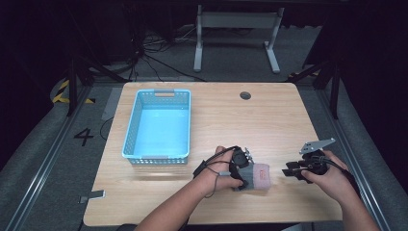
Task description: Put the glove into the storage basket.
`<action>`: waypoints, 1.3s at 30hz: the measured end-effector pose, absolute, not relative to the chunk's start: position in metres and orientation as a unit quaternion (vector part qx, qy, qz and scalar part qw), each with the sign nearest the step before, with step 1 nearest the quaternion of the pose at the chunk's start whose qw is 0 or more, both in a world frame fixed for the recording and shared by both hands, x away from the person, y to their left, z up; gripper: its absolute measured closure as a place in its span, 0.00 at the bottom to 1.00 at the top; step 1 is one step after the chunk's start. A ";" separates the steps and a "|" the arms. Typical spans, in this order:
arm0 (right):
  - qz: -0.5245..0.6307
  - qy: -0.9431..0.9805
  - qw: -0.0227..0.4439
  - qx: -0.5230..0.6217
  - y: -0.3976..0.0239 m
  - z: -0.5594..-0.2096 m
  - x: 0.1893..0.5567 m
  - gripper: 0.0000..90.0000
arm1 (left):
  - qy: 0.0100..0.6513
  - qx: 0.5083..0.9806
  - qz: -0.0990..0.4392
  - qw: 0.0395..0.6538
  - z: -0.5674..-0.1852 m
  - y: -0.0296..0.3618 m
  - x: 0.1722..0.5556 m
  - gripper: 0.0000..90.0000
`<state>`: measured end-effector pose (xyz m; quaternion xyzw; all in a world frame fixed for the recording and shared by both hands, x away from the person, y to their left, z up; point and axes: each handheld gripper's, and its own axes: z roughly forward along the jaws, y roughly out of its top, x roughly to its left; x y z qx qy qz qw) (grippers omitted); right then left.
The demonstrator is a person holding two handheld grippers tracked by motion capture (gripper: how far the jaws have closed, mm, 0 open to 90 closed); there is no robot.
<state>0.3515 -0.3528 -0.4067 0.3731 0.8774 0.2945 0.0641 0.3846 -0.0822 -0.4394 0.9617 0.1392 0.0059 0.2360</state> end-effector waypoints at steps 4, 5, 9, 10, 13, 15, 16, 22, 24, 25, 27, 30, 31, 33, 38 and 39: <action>0.296 0.877 0.064 0.374 -0.352 -0.406 0.351 0.69 | 0.141 0.961 0.010 0.238 -0.439 -0.081 0.385 0.29; 0.297 0.876 0.064 0.374 -0.352 -0.406 0.351 0.69 | 0.143 0.960 0.011 0.242 -0.438 -0.080 0.385 0.32; 0.300 0.875 0.066 0.374 -0.354 -0.406 0.351 0.69 | 0.144 0.956 0.010 0.254 -0.437 -0.077 0.387 0.55; 0.300 0.875 0.065 0.374 -0.354 -0.406 0.351 0.69 | 0.146 0.955 0.010 0.257 -0.437 -0.077 0.387 0.60; 0.300 0.874 0.066 0.375 -0.354 -0.406 0.351 0.69 | 0.151 0.954 0.009 0.259 -0.437 -0.076 0.386 0.68; 0.300 0.875 0.066 0.375 -0.355 -0.406 0.351 0.69 | 0.157 0.951 0.005 0.265 -0.437 -0.075 0.386 0.72; 0.300 0.874 0.066 0.376 -0.355 -0.406 0.351 0.69 | 0.158 0.950 0.003 0.269 -0.437 -0.074 0.387 0.73; 0.301 0.874 0.067 0.375 -0.356 -0.406 0.352 0.69 | 0.172 0.938 -0.007 0.302 -0.432 -0.067 0.390 0.76; 0.301 0.874 0.065 0.376 -0.356 -0.407 0.353 0.69 | 0.171 0.932 -0.005 0.318 -0.426 -0.065 0.390 0.76; 0.301 0.874 0.065 0.375 -0.356 -0.407 0.353 0.69 | 0.171 0.930 -0.002 0.326 -0.423 -0.064 0.389 0.76; 0.301 0.874 0.064 0.376 -0.356 -0.407 0.353 0.69 | 0.170 0.923 0.003 0.345 -0.414 -0.060 0.389 0.76; 0.303 0.874 0.064 0.376 -0.356 -0.407 0.354 0.69 | 0.169 0.913 0.006 0.372 -0.401 -0.051 0.389 0.76; 0.303 0.873 0.064 0.376 -0.355 -0.407 0.354 0.69 | 0.171 0.909 0.010 0.379 -0.397 -0.048 0.389 0.76; 0.305 0.873 0.064 0.375 -0.355 -0.407 0.355 0.69 | 0.175 0.904 0.010 0.391 -0.390 -0.042 0.390 0.76; 0.306 0.874 0.059 0.374 -0.353 -0.408 0.358 0.69 | 0.190 0.893 0.019 0.408 -0.377 -0.023 0.393 0.76; 0.306 0.874 0.059 0.373 -0.352 -0.408 0.359 0.68 | 0.196 0.890 0.020 0.411 -0.375 -0.019 0.393 0.76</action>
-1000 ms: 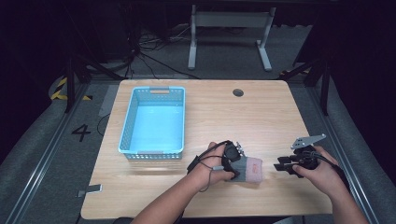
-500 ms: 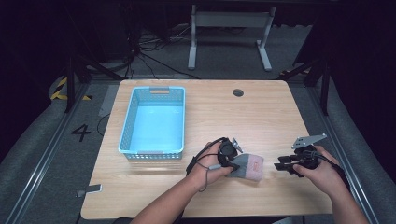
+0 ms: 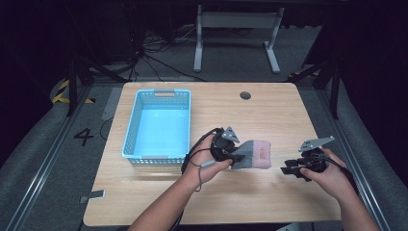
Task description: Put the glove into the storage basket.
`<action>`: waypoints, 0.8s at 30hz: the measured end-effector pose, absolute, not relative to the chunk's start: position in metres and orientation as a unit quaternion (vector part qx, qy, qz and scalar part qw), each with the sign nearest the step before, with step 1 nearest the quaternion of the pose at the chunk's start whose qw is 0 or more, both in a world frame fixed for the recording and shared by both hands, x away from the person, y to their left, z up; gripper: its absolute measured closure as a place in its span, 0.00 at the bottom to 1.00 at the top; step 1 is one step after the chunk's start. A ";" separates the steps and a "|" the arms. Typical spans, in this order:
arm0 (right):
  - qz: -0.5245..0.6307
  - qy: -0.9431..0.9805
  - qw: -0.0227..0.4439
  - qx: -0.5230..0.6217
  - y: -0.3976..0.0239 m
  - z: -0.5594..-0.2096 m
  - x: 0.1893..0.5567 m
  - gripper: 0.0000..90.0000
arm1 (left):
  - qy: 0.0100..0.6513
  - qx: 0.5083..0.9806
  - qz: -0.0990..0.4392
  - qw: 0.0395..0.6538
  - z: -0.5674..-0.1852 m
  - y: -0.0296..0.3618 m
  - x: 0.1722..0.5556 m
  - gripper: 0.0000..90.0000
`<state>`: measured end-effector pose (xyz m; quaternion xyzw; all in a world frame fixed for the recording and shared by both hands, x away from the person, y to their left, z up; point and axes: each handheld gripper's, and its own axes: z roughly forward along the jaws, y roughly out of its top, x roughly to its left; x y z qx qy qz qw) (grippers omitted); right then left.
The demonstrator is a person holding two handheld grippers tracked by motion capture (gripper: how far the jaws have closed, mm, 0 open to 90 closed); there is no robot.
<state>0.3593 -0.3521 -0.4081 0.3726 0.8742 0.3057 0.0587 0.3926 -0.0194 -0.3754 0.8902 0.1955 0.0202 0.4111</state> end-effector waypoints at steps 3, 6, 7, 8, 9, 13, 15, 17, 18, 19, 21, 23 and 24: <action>0.307 0.875 0.056 0.371 -0.350 -0.408 0.362 0.68 | 0.201 0.887 0.018 0.415 -0.371 -0.009 0.394 0.76; 0.308 0.875 0.055 0.369 -0.348 -0.408 0.364 0.68 | 0.210 0.883 0.018 0.419 -0.368 0.000 0.396 0.76; 0.309 0.875 0.054 0.369 -0.347 -0.408 0.364 0.68 | 0.212 0.882 0.021 0.420 -0.367 0.003 0.396 0.76; 0.309 0.876 0.053 0.367 -0.346 -0.408 0.365 0.68 | 0.215 0.881 0.023 0.421 -0.366 0.006 0.397 0.76; 0.310 0.876 0.053 0.366 -0.345 -0.409 0.366 0.68 | 0.217 0.880 0.022 0.421 -0.364 0.009 0.397 0.76; 0.310 0.878 0.050 0.363 -0.342 -0.410 0.369 0.68 | 0.226 0.877 0.027 0.423 -0.357 0.022 0.400 0.76; 0.309 0.878 0.047 0.361 -0.341 -0.410 0.371 0.68 | 0.227 0.877 0.030 0.423 -0.353 0.029 0.402 0.76; 0.310 0.879 0.047 0.360 -0.340 -0.410 0.372 0.68 | 0.230 0.875 0.033 0.425 -0.349 0.036 0.404 0.76; 0.310 0.879 0.046 0.359 -0.339 -0.410 0.373 0.68 | 0.232 0.874 0.034 0.426 -0.347 0.040 0.405 0.76; 0.310 0.880 0.046 0.358 -0.339 -0.410 0.373 0.68 | 0.234 0.873 0.038 0.426 -0.346 0.044 0.407 0.76; 0.311 0.879 0.045 0.359 -0.338 -0.411 0.373 0.68 | 0.237 0.871 0.041 0.428 -0.343 0.051 0.410 0.76; 0.310 0.880 0.044 0.358 -0.337 -0.411 0.374 0.68 | 0.237 0.872 0.045 0.427 -0.341 0.057 0.412 0.76; 0.310 0.880 0.044 0.358 -0.337 -0.411 0.374 0.68 | 0.239 0.870 0.047 0.428 -0.340 0.060 0.413 0.76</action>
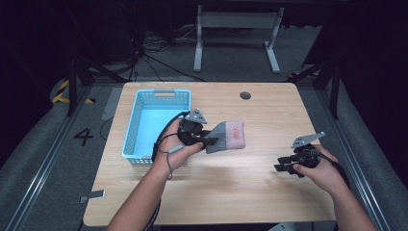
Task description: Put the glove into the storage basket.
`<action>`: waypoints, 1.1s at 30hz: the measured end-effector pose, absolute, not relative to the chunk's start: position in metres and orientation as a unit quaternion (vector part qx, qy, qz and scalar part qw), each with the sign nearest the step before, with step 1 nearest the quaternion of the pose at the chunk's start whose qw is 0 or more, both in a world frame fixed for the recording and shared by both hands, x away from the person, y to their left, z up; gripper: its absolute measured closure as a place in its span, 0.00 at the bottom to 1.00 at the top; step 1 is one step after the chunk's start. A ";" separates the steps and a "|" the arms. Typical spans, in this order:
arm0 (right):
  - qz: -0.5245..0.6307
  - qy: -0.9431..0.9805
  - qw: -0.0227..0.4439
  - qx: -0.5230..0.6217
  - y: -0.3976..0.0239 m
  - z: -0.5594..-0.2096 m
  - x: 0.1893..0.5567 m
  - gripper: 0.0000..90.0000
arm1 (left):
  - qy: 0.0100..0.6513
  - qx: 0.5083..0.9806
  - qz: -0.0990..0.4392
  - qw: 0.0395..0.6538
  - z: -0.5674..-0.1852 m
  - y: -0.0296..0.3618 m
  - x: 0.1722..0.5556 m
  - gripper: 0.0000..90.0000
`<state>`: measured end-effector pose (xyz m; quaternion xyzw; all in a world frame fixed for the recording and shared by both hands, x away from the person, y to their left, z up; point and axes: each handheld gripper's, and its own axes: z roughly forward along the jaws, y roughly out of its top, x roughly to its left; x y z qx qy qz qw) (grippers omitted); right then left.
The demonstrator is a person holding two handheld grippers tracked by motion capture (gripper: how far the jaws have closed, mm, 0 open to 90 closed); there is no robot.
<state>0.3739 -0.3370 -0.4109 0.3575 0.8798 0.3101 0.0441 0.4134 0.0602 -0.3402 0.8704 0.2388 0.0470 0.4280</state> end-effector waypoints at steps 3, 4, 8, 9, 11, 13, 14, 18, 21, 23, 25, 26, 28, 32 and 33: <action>0.310 0.879 0.044 0.358 -0.337 -0.411 0.374 0.68 | 0.241 0.871 0.050 0.426 -0.338 0.068 0.417 0.76; 0.311 0.879 0.044 0.358 -0.337 -0.411 0.374 0.68 | 0.241 0.871 0.050 0.426 -0.338 0.068 0.417 0.76; 0.310 0.879 0.043 0.360 -0.337 -0.412 0.374 0.68 | 0.248 0.869 0.054 0.425 -0.336 0.080 0.421 0.76; 0.310 0.879 0.044 0.359 -0.337 -0.412 0.374 0.68 | 0.250 0.868 0.056 0.426 -0.336 0.081 0.422 0.76; 0.309 0.879 0.043 0.359 -0.336 -0.413 0.373 0.68 | 0.250 0.868 0.058 0.425 -0.335 0.085 0.424 0.76; 0.309 0.880 0.042 0.359 -0.336 -0.413 0.372 0.68 | 0.253 0.868 0.060 0.423 -0.335 0.089 0.426 0.76; 0.308 0.880 0.043 0.359 -0.336 -0.413 0.372 0.68 | 0.254 0.867 0.061 0.424 -0.334 0.091 0.427 0.76; 0.309 0.879 0.043 0.361 -0.336 -0.414 0.372 0.68 | 0.255 0.868 0.063 0.421 -0.331 0.099 0.432 0.76; 0.308 0.879 0.042 0.362 -0.336 -0.415 0.371 0.68 | 0.257 0.868 0.069 0.418 -0.329 0.106 0.439 0.75; 0.309 0.879 0.042 0.361 -0.335 -0.415 0.370 0.68 | 0.259 0.868 0.074 0.416 -0.328 0.112 0.443 0.75; 0.309 0.879 0.042 0.362 -0.335 -0.415 0.369 0.68 | 0.259 0.868 0.078 0.415 -0.326 0.118 0.448 0.75; 0.309 0.878 0.043 0.362 -0.335 -0.415 0.368 0.68 | 0.259 0.868 0.079 0.415 -0.325 0.121 0.450 0.75; 0.307 0.878 0.044 0.365 -0.336 -0.416 0.367 0.68 | 0.261 0.868 0.079 0.415 -0.325 0.125 0.453 0.75; 0.306 0.876 0.045 0.370 -0.339 -0.417 0.363 0.68 | 0.269 0.867 0.084 0.411 -0.324 0.143 0.464 0.75; 0.305 0.875 0.045 0.372 -0.340 -0.417 0.362 0.68 | 0.270 0.867 0.087 0.410 -0.325 0.147 0.467 0.75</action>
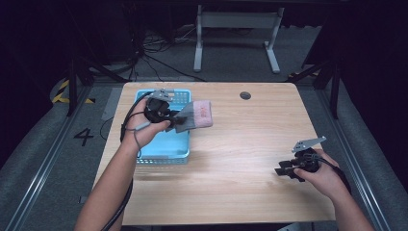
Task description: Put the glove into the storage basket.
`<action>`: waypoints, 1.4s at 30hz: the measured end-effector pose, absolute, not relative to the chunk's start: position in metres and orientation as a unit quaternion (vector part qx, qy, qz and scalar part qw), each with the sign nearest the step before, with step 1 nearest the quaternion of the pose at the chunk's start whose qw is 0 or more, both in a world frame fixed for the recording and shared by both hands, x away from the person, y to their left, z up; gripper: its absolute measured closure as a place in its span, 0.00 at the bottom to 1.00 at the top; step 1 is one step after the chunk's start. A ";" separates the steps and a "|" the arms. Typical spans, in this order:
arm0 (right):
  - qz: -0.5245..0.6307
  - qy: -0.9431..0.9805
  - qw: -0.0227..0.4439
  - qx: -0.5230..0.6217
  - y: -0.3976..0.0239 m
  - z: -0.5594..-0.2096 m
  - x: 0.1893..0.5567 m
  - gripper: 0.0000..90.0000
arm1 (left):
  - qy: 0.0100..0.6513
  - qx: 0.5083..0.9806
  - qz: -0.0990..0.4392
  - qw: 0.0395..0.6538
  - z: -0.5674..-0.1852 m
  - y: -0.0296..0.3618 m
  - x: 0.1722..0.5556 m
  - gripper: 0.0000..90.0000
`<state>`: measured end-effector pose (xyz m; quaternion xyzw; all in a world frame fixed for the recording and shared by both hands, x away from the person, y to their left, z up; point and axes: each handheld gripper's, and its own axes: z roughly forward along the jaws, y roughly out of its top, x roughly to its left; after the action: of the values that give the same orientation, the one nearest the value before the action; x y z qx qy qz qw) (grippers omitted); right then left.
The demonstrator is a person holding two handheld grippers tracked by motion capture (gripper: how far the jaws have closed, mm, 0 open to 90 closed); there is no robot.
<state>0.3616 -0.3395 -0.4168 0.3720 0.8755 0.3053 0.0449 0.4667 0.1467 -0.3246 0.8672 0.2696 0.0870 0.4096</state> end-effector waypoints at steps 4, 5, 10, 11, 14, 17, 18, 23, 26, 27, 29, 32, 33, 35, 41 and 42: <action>0.304 0.873 0.047 0.379 -0.342 -0.418 0.357 0.67 | 0.274 0.866 0.089 0.409 -0.328 0.159 0.476 0.75; 0.303 0.873 0.047 0.380 -0.342 -0.418 0.356 0.67 | 0.275 0.865 0.090 0.410 -0.328 0.162 0.478 0.75; 0.303 0.871 0.046 0.384 -0.343 -0.419 0.354 0.67 | 0.280 0.863 0.091 0.410 -0.332 0.173 0.486 0.75; 0.303 0.871 0.046 0.384 -0.344 -0.419 0.354 0.67 | 0.284 0.863 0.093 0.408 -0.333 0.178 0.490 0.75; 0.302 0.870 0.045 0.386 -0.344 -0.420 0.353 0.67 | 0.290 0.863 0.095 0.403 -0.335 0.182 0.495 0.75; 0.302 0.870 0.044 0.387 -0.343 -0.422 0.353 0.67 | 0.296 0.866 0.097 0.391 -0.339 0.189 0.503 0.75; 0.302 0.870 0.044 0.387 -0.343 -0.422 0.353 0.67 | 0.296 0.866 0.097 0.391 -0.339 0.189 0.503 0.75; 0.302 0.871 0.043 0.386 -0.342 -0.424 0.353 0.67 | 0.307 0.867 0.096 0.382 -0.349 0.199 0.515 0.75; 0.302 0.871 0.042 0.386 -0.342 -0.424 0.352 0.66 | 0.312 0.870 0.100 0.369 -0.353 0.202 0.520 0.75; 0.301 0.870 0.042 0.388 -0.343 -0.425 0.350 0.66 | 0.317 0.870 0.099 0.363 -0.356 0.205 0.523 0.75; 0.301 0.869 0.042 0.390 -0.344 -0.425 0.349 0.66 | 0.321 0.871 0.096 0.359 -0.359 0.207 0.527 0.75; 0.301 0.869 0.043 0.391 -0.346 -0.426 0.348 0.66 | 0.324 0.871 0.095 0.356 -0.361 0.206 0.530 0.75; 0.302 0.868 0.043 0.393 -0.346 -0.426 0.347 0.66 | 0.325 0.872 0.094 0.354 -0.364 0.205 0.532 0.75; 0.302 0.867 0.044 0.394 -0.347 -0.426 0.346 0.66 | 0.327 0.874 0.093 0.347 -0.367 0.201 0.535 0.75; 0.303 0.867 0.044 0.393 -0.347 -0.426 0.344 0.65 | 0.334 0.870 0.087 0.351 -0.378 0.197 0.542 0.74; 0.303 0.867 0.044 0.393 -0.347 -0.426 0.344 0.65 | 0.334 0.870 0.087 0.351 -0.378 0.197 0.542 0.74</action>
<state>0.3444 -0.3469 -0.4258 0.3933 0.8671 0.3025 0.0438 0.5422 0.1967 -0.3780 0.8705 0.3339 0.0867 0.3511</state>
